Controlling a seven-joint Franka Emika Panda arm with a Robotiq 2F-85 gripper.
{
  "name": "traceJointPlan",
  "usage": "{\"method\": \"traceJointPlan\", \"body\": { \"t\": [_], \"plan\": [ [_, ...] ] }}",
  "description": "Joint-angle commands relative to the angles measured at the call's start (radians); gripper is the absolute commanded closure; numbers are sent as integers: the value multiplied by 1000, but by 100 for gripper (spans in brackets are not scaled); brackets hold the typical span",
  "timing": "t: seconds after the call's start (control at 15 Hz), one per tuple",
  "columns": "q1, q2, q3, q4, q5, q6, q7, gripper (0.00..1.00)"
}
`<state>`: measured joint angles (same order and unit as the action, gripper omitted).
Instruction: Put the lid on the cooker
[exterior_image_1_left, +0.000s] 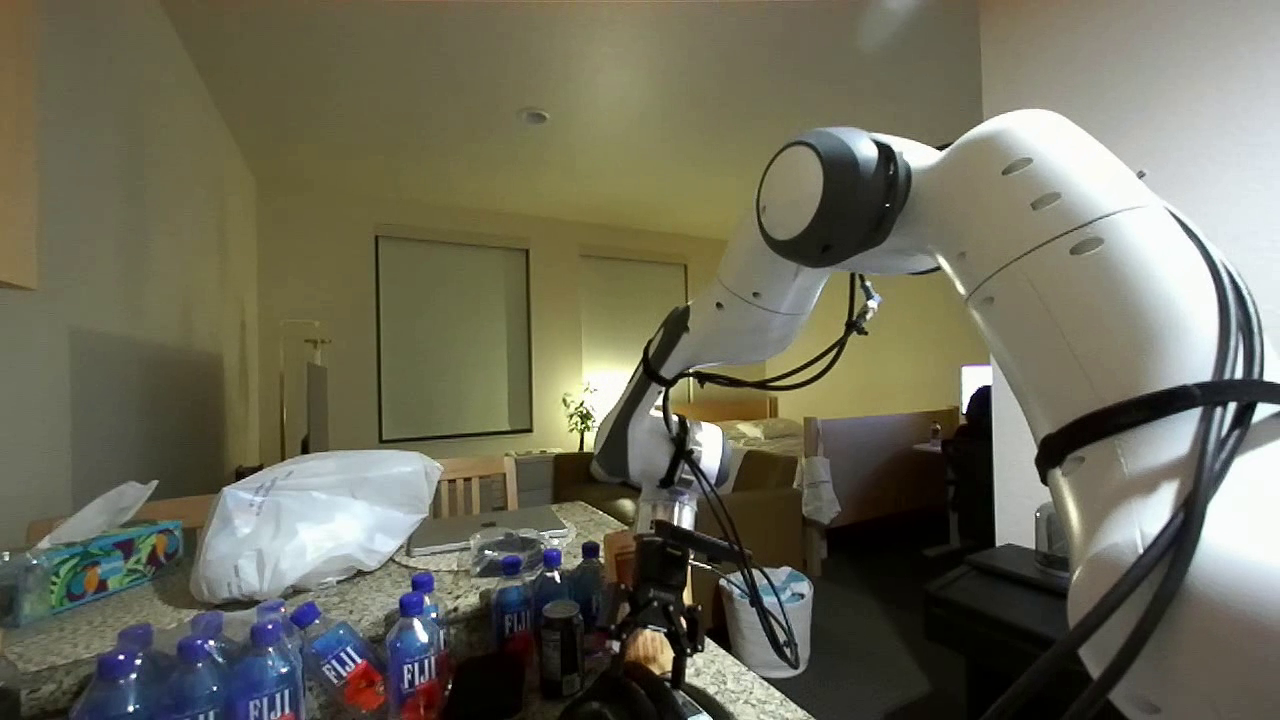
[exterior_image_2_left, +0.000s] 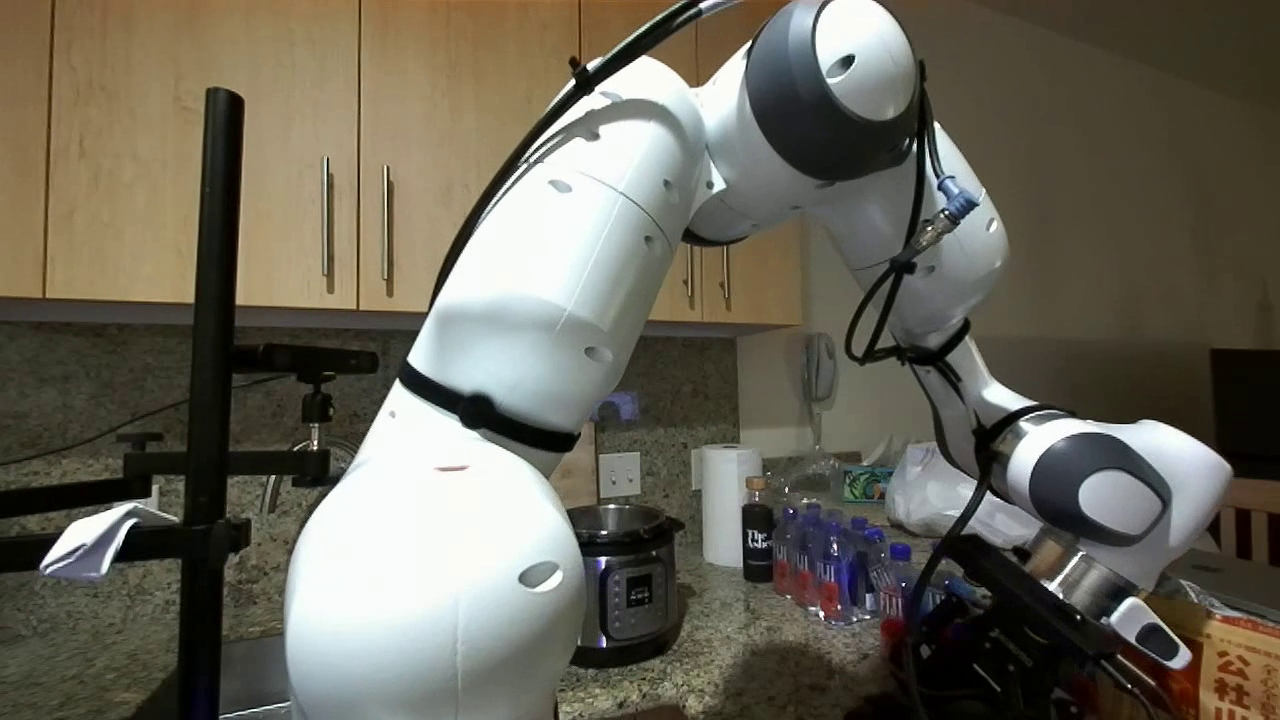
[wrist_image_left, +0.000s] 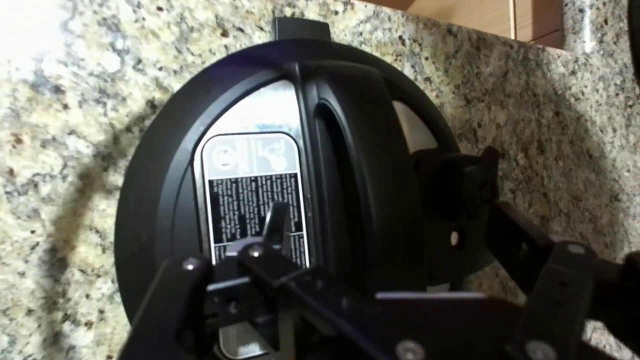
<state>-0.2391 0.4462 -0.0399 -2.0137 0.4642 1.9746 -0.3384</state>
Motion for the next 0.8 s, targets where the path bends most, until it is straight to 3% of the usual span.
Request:
{"method": "traceJointPlan", "body": {
  "t": [0.0, 0.27, 0.4, 0.73],
  "plan": [
    [-44, 46, 26, 42, 70, -83, -75, 0],
    [-38, 67, 38, 46, 111, -118, -92, 0],
    [-7, 48, 13, 26, 71, -66, -15, 0],
    [-17, 60, 18, 41, 77, -86, -41, 0]
  ]
}}
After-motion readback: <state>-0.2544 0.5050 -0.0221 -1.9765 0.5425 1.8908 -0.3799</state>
